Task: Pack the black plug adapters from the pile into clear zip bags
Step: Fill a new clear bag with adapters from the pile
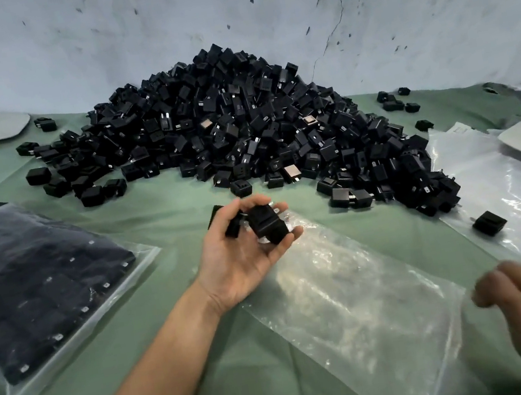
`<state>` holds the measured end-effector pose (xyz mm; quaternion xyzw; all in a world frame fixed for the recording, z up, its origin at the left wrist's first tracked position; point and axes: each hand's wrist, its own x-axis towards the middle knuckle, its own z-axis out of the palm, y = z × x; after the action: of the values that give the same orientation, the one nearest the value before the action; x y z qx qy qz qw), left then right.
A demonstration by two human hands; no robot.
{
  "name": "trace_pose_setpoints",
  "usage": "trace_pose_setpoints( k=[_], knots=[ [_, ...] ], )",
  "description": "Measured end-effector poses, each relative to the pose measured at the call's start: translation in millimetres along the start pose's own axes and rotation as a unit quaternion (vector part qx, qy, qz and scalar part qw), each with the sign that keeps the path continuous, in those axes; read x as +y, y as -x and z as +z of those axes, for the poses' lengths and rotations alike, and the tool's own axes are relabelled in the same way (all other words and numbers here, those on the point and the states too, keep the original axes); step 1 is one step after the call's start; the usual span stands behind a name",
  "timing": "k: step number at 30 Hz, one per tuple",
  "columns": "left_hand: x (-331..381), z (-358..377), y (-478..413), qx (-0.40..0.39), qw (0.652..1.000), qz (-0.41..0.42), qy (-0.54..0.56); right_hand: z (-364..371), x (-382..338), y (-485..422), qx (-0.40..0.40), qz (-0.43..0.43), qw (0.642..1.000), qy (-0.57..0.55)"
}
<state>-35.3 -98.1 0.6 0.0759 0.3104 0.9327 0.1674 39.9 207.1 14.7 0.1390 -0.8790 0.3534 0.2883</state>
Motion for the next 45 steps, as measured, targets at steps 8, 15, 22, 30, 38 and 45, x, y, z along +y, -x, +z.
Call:
trace_pose_setpoints(
  k=[8, 15, 22, 30, 38, 45],
  knots=[
    [-16, 14, 9, -0.096, 0.992, -0.075, -0.031, 89, -80, -35, -0.118, -0.095, 0.985, -0.087],
    [-22, 18, 12, -0.121, 0.985, -0.114, -0.034, 95, -79, -36, -0.101, -0.091, 0.990, 0.023],
    [-30, 11, 9, -0.171, 0.971, -0.162, -0.041, 54, -60, -18, -0.060, -0.056, 0.997, -0.016],
    [-8, -5, 5, -0.050, 0.995, -0.059, -0.061, 5, 8, -23, 0.021, 0.201, 0.977, -0.071],
    [22, -23, 9, -0.013, 0.999, 0.045, -0.025, -24, 30, 29, -0.056, 0.317, 0.929, -0.185],
    [25, -27, 11, 0.021, 0.997, 0.068, -0.024, -9, 12, 56, -0.126, 0.253, 0.942, -0.180]
  ],
)
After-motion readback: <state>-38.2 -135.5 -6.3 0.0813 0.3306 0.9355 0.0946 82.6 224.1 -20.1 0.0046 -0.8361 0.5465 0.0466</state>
